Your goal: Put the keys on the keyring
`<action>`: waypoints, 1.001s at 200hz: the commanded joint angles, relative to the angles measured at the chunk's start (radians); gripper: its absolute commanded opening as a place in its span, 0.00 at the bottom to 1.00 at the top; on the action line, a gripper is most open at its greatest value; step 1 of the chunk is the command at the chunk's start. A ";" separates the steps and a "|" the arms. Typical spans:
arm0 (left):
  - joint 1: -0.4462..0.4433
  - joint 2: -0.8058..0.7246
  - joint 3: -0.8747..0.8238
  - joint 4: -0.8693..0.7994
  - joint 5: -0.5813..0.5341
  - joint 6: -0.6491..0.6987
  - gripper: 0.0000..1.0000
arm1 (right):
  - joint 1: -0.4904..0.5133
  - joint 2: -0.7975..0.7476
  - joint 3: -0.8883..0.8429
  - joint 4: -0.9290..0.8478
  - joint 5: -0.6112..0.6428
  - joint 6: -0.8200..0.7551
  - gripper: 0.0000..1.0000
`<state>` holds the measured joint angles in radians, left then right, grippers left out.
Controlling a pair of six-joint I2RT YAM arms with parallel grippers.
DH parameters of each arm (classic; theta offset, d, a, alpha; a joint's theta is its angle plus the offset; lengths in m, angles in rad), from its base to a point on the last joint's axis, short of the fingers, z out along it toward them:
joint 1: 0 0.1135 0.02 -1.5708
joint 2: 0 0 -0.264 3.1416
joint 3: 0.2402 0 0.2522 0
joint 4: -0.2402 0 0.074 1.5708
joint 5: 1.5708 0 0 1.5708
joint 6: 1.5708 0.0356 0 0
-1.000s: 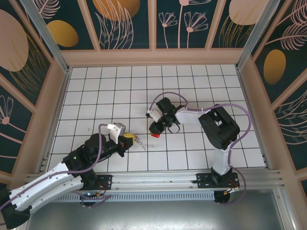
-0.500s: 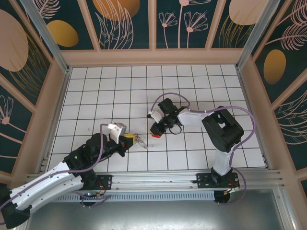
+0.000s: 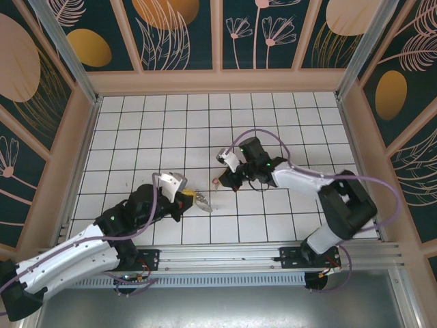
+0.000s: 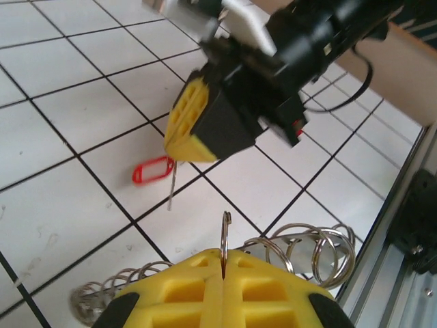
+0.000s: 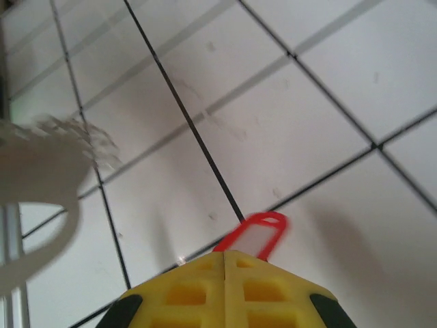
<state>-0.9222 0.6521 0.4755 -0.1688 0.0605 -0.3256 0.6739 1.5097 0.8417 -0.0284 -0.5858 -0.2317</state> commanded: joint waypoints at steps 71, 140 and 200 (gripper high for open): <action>0.003 0.162 0.241 -0.087 0.102 0.377 0.00 | -0.007 -0.416 -0.128 0.155 -0.124 -0.136 0.00; 0.003 0.221 0.279 -0.057 0.152 0.443 0.00 | 0.061 -0.481 -0.122 0.121 -0.160 -0.098 0.00; 0.002 0.242 0.307 -0.061 0.216 0.454 0.00 | 0.107 -0.482 -0.094 0.063 -0.167 -0.101 0.00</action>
<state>-0.9222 0.8906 0.7444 -0.2474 0.2329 0.1055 0.7727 1.0431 0.7174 0.0746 -0.7319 -0.3325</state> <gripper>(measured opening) 0.063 0.049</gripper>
